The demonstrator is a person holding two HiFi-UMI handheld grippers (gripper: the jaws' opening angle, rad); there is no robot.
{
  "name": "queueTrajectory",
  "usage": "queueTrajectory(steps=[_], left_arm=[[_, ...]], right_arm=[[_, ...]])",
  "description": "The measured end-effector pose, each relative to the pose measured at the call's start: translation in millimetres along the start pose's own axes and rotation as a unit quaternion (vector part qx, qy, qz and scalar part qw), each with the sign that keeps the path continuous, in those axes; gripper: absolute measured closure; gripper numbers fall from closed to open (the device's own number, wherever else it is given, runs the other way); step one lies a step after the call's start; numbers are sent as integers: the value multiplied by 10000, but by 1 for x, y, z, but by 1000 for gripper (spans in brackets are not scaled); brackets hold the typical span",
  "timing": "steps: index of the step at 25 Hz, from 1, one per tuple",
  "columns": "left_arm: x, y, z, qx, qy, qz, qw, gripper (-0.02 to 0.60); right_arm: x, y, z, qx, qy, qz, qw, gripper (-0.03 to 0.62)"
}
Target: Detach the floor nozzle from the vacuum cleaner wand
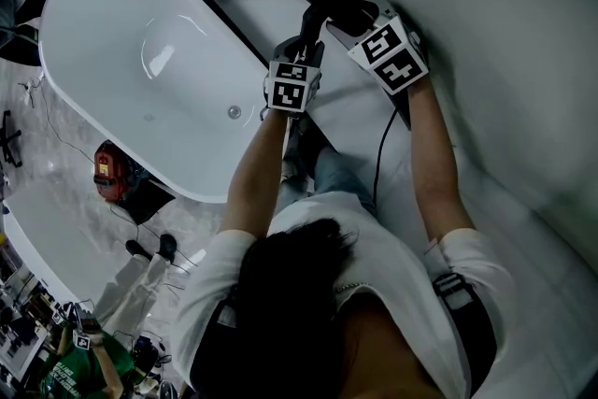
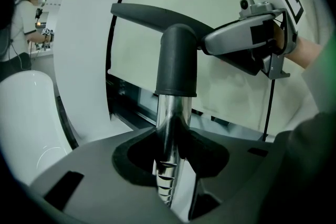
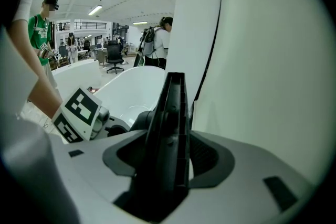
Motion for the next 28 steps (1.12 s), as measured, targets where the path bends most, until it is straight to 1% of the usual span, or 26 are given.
queueTrajectory(steps=[5,9,12,14,17,22,28], left_arm=[[1,4,-1,-53,21,-58,10000,442],[0,5,-2,-74,4,-110,9999,442],[-1,6,-3,-105,27,-144,9998,442],[0,6,-3,-88,26,-184,9998,442],[3,7,-3,-74,34,-273,9996,443],[-7,14,0,85,77,-345,9993,443],[-13,18,0,137,153,-485,9986,443]], right_arm=[[-3,0,4,191,125,225,9995,347],[-2,-3,4,364,107,440,9983,347],[-3,-5,3,411,143,608,9972,347],[-1,-8,3,440,224,666,9966,345],[4,-18,5,593,462,851,9935,339],[-6,-32,-1,660,622,1057,9903,341],[-12,-30,0,972,537,637,9918,365]])
Point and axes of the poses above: the fingertips, and each gripper's own axes: y backward along the fingers, z to its left, x out of its underside, the point moved 7 cm from there along y, backward along the fingers, and after that the axes turned 14 degrees about -x, right-handed, at the moved point
